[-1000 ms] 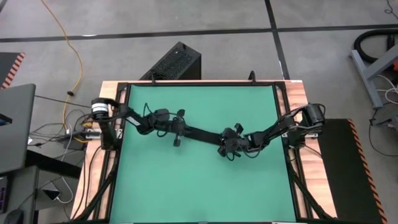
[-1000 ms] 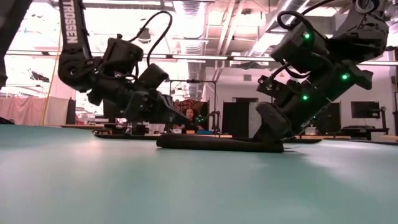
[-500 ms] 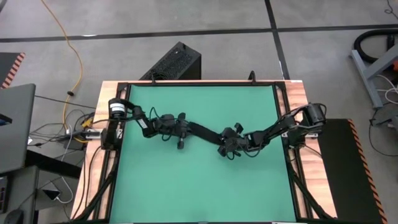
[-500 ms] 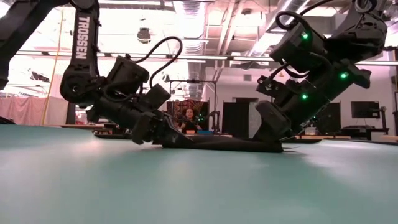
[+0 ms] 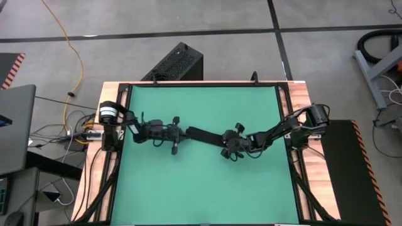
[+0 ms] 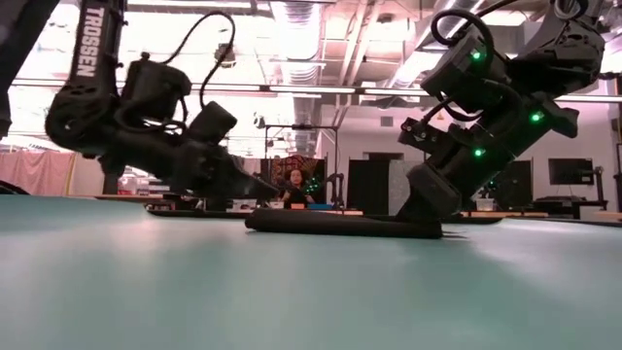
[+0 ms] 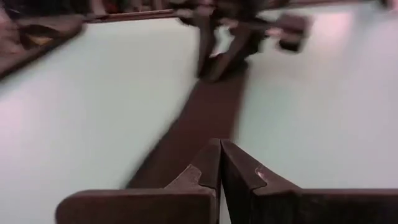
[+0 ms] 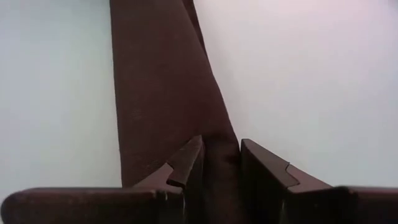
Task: Roll towel
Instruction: Roll the black towel
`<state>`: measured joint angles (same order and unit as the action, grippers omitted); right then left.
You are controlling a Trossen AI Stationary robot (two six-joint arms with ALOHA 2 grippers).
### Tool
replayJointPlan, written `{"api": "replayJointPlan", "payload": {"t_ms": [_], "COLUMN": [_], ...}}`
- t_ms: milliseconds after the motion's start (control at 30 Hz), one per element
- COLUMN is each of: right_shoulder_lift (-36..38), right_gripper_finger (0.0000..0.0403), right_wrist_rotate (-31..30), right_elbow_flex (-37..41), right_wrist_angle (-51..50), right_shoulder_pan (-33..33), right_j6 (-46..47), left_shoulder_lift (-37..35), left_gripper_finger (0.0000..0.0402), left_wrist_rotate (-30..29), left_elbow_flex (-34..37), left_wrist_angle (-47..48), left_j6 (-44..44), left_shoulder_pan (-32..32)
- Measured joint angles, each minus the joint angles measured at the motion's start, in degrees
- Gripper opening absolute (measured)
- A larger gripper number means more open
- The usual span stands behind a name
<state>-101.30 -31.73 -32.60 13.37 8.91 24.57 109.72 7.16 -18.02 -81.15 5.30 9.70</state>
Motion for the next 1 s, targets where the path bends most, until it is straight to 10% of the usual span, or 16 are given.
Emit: {"api": "replayJointPlan", "payload": {"t_ms": [367, 633, 1000], "right_shoulder_lift": [-0.02, -0.02, -0.04], "right_gripper_finger": [0.0132, 0.0132, 0.0132], "right_wrist_rotate": [-0.37, -0.42, -0.40], "right_elbow_flex": [0.20, 0.20, 0.20], "right_wrist_angle": [1.36, 1.42, 1.56], "right_shoulder_pan": [-0.28, -0.28, 0.35], "right_j6": [-3.77, -4.30, -5.80], "left_shoulder_lift": [0.10, 0.06, -0.22], "left_gripper_finger": [0.0000, 0.0000, 0.0000], "left_wrist_rotate": [-2.87, 14.87, 14.29], "left_elbow_flex": [-9.60, -16.56, -16.73], "left_wrist_angle": [8.06, 31.57, 44.61], "left_j6": [18.07, 18.90, 16.67], "left_shoulder_pan": [4.31, 14.20, 13.01]}}
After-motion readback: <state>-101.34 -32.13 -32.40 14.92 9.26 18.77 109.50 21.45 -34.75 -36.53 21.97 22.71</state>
